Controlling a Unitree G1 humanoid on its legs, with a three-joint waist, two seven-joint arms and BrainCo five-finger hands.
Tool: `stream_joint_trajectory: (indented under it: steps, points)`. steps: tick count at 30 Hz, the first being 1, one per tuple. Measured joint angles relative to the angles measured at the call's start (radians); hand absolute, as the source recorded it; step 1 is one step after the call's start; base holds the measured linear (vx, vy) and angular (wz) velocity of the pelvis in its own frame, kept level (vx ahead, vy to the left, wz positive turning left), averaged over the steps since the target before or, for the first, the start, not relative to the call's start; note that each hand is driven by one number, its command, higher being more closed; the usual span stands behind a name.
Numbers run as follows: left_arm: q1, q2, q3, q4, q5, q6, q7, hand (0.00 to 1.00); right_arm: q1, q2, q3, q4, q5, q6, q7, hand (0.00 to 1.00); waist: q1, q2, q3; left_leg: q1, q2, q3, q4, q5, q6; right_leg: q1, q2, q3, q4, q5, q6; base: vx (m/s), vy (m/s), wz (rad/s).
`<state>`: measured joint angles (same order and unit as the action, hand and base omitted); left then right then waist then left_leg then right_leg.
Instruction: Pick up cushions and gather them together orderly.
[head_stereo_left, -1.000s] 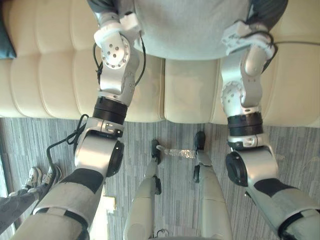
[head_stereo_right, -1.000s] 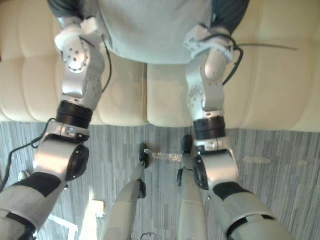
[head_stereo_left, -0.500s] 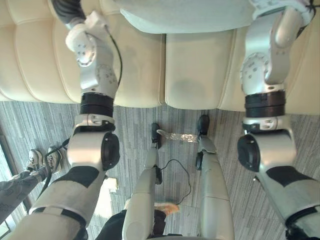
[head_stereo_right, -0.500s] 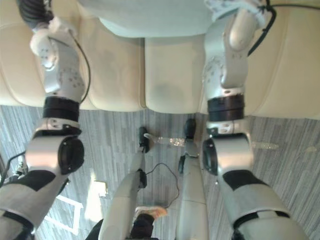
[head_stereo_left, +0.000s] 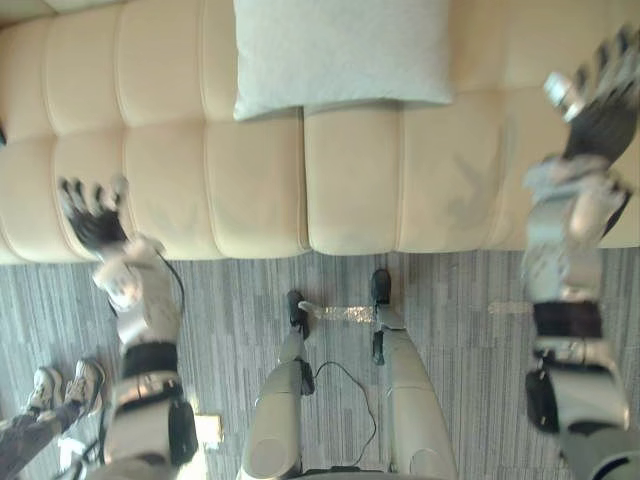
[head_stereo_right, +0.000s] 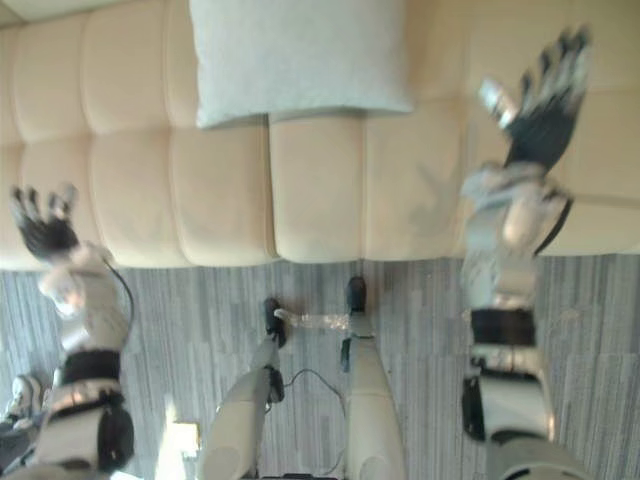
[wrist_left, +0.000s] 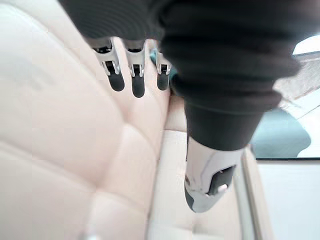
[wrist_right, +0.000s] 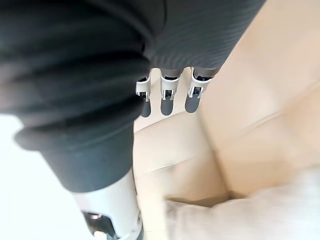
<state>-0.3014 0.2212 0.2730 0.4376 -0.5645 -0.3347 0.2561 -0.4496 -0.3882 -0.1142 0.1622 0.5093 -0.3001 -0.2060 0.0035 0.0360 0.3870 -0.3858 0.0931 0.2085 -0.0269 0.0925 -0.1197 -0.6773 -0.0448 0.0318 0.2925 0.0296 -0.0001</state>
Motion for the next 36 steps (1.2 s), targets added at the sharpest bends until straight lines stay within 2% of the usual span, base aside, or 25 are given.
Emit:
stream_joint_trajectory:
  steps: [2, 3, 5, 6, 7, 9, 12, 18, 23, 30, 32, 33, 34, 35, 36]
  points:
    - [0.013, -0.034, -0.004, 0.000, 0.016, -0.007, -0.009, 0.00, 0.051, 0.036, 0.010, -0.007, -0.007, -0.007, 0.015, 0.00, -0.005, -0.009, -0.005, 0.005, 0.002, -0.001, 0.019, -0.008, 0.010, 0.011, 0.006, 0.002, -0.003, 0.003, -0.001, 0.02, -0.042, -0.09]
    - [0.048, -0.064, -0.005, 0.017, 0.029, -0.010, -0.015, 0.00, 0.102, 0.074, 0.010, 0.006, -0.022, -0.009, 0.026, 0.00, -0.003, -0.010, -0.004, 0.032, 0.011, 0.004, 0.035, -0.029, 0.006, 0.056, 0.011, 0.003, -0.019, -0.013, 0.010, 0.07, -0.028, -0.23]
    - [0.223, -0.174, -0.043, 0.125, 0.125, 0.038, -0.072, 0.00, 0.281, 0.189, 0.046, 0.085, -0.171, 0.038, 0.078, 0.00, -0.004, -0.010, -0.024, 0.198, 0.033, 0.017, 0.034, -0.065, 0.006, 0.226, 0.032, 0.001, -0.046, -0.024, 0.003, 0.16, 0.015, -0.30]
    - [0.257, -0.196, -0.058, 0.148, 0.143, 0.046, -0.081, 0.00, 0.327, 0.200, 0.064, 0.099, -0.196, 0.043, 0.090, 0.00, -0.006, -0.012, -0.049, 0.211, 0.035, 0.021, 0.045, -0.076, 0.004, 0.243, 0.032, -0.001, -0.044, -0.034, 0.001, 0.18, 0.047, -0.10]
    - [0.329, -0.239, -0.078, 0.204, 0.174, 0.073, -0.104, 0.00, 0.415, 0.215, 0.094, 0.139, -0.247, 0.055, 0.113, 0.00, -0.006, -0.019, -0.113, 0.221, 0.038, 0.028, 0.069, -0.101, 0.003, 0.259, 0.032, -0.003, -0.034, -0.056, 0.007, 0.13, 0.047, 0.02]
    - [0.386, -0.269, -0.087, 0.304, 0.216, 0.098, -0.129, 0.00, 0.474, 0.250, 0.114, 0.244, -0.313, 0.073, 0.133, 0.00, -0.005, -0.030, -0.180, 0.247, 0.039, 0.031, 0.081, -0.124, 0.003, 0.284, 0.031, -0.003, -0.034, -0.080, 0.013, 0.10, 0.047, 0.01]
    - [0.403, -0.274, -0.078, 0.403, 0.273, 0.119, -0.140, 0.00, 0.504, 0.301, 0.115, 0.400, -0.382, 0.094, 0.152, 0.00, 0.002, -0.036, -0.228, 0.305, 0.037, 0.044, 0.082, -0.144, 0.004, 0.346, 0.027, 0.001, -0.044, -0.088, 0.017, 0.03, 0.062, -0.05]
    - [0.419, -0.276, -0.014, 0.515, 0.373, 0.150, -0.155, 0.00, 0.544, 0.351, 0.076, 0.598, -0.431, 0.125, 0.167, 0.00, 0.007, -0.013, -0.326, 0.389, 0.052, 0.103, 0.085, -0.179, 0.005, 0.443, 0.030, 0.011, -0.127, -0.064, 0.021, 0.03, 0.061, -0.25]
    - [0.417, -0.275, 0.013, 0.537, 0.414, 0.168, -0.176, 0.00, 0.550, 0.348, 0.035, 0.688, -0.432, 0.148, 0.167, 0.00, 0.008, -0.004, -0.344, 0.439, 0.062, 0.138, 0.085, -0.198, -0.002, 0.500, 0.047, 0.041, -0.177, -0.027, 0.019, 0.06, 0.033, -0.25]
    - [0.402, -0.275, 0.011, 0.550, 0.460, 0.179, -0.181, 0.00, 0.551, 0.349, 0.002, 0.727, -0.433, 0.154, 0.169, 0.00, 0.009, -0.015, -0.347, 0.464, 0.054, 0.145, 0.083, -0.203, 0.001, 0.537, 0.050, 0.059, -0.216, 0.003, 0.024, 0.01, 0.030, -0.07]
    - [0.390, -0.265, -0.011, 0.554, 0.465, 0.183, -0.180, 0.00, 0.529, 0.349, 0.022, 0.727, -0.441, 0.156, 0.168, 0.00, 0.020, -0.023, -0.338, 0.459, 0.053, 0.180, 0.104, -0.214, 0.000, 0.510, 0.058, 0.092, -0.191, 0.008, 0.025, -0.06, 0.036, -0.51]
    - [0.377, -0.243, -0.033, 0.553, 0.466, 0.187, -0.179, 0.00, 0.506, 0.349, 0.048, 0.727, -0.458, 0.157, 0.167, 0.00, 0.031, -0.035, -0.321, 0.446, 0.055, 0.207, 0.140, -0.228, 0.005, 0.486, 0.060, 0.108, -0.160, 0.015, 0.038, -0.12, 0.023, -0.68]
    - [0.362, -0.236, -0.037, 0.551, 0.468, 0.189, -0.179, 0.00, 0.495, 0.352, 0.070, 0.727, -0.469, 0.157, 0.166, 0.00, 0.033, -0.047, -0.319, 0.416, 0.057, 0.224, 0.165, -0.227, 0.016, 0.462, 0.060, 0.120, -0.163, 0.038, 0.070, -0.13, -0.013, -0.54]
    - [0.350, -0.244, -0.034, 0.542, 0.469, 0.188, -0.177, 0.00, 0.466, 0.354, 0.079, 0.724, -0.470, 0.162, 0.164, 0.00, 0.040, -0.029, -0.314, 0.383, 0.092, 0.222, 0.166, -0.214, 0.026, 0.389, 0.051, 0.062, 0.046, -0.069, 0.053, -0.12, -0.017, -0.18]
    - [0.347, -0.244, -0.036, 0.536, 0.468, 0.188, -0.176, 0.00, 0.466, 0.357, 0.079, 0.720, -0.470, 0.163, 0.164, 0.00, 0.040, -0.037, -0.315, 0.383, 0.090, 0.216, 0.167, -0.210, 0.026, 0.369, 0.031, 0.028, 0.164, -0.120, 0.037, -0.03, -0.031, 0.25]
